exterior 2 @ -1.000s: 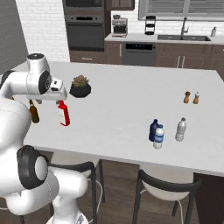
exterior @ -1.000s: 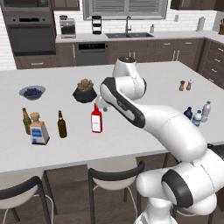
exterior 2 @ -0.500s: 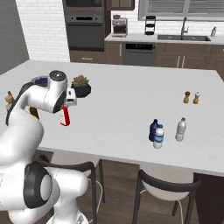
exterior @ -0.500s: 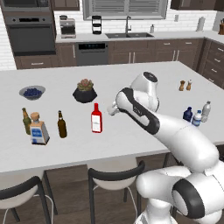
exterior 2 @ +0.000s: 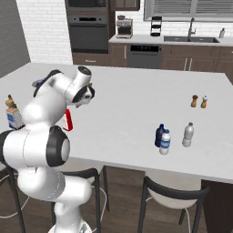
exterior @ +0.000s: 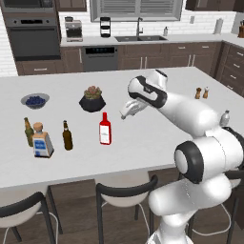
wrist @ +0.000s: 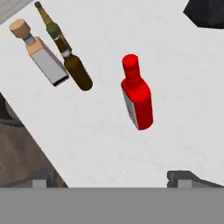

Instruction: Move the plastic bottles in the middle to the plastics group, and the glass bottles in the middle to the glass group.

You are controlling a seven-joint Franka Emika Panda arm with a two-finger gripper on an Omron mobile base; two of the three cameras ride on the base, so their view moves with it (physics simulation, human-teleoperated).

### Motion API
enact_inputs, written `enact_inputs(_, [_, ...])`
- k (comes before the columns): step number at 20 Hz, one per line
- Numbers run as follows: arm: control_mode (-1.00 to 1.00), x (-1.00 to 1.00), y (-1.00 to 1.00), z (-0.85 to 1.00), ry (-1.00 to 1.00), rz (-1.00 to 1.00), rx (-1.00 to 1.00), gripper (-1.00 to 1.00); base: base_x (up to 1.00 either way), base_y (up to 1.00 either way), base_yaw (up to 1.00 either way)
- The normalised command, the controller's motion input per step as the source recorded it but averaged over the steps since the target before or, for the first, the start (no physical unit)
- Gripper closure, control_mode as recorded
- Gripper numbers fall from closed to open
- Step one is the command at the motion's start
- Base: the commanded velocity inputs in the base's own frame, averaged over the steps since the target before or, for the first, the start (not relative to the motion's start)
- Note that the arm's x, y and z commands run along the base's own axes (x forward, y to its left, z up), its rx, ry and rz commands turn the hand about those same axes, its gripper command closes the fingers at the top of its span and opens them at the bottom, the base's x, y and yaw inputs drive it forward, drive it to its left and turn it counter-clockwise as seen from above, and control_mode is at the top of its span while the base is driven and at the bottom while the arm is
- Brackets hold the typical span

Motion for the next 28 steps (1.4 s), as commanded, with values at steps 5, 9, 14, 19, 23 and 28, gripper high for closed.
enact_inputs(5, [-1.0,0.74,0.24,-0.18,0.01,0.08,-0.04,-1.0,0.0,0.0,0.0])
enact_inputs(9, [-1.0,0.27,0.28,-0.46,-0.09,0.0,-0.13,-1.0,0.0,0.0,0.0])
enact_inputs(14, [-1.0,0.27,0.31,-0.43,-0.02,0.0,-0.06,-1.0,0.0,0.0,0.0])
enact_inputs(19, [-1.0,0.4,0.21,-0.31,-0.02,0.01,0.0,-1.0,0.0,0.0,0.0])
enact_inputs(23, [-1.0,0.02,0.05,0.0,0.0,0.06,0.0,-1.0,0.0,0.0,0.0])
enact_inputs(28, [-1.0,0.0,0.14,-0.14,0.0,0.09,0.0,-1.0,0.0,0.0,0.0])
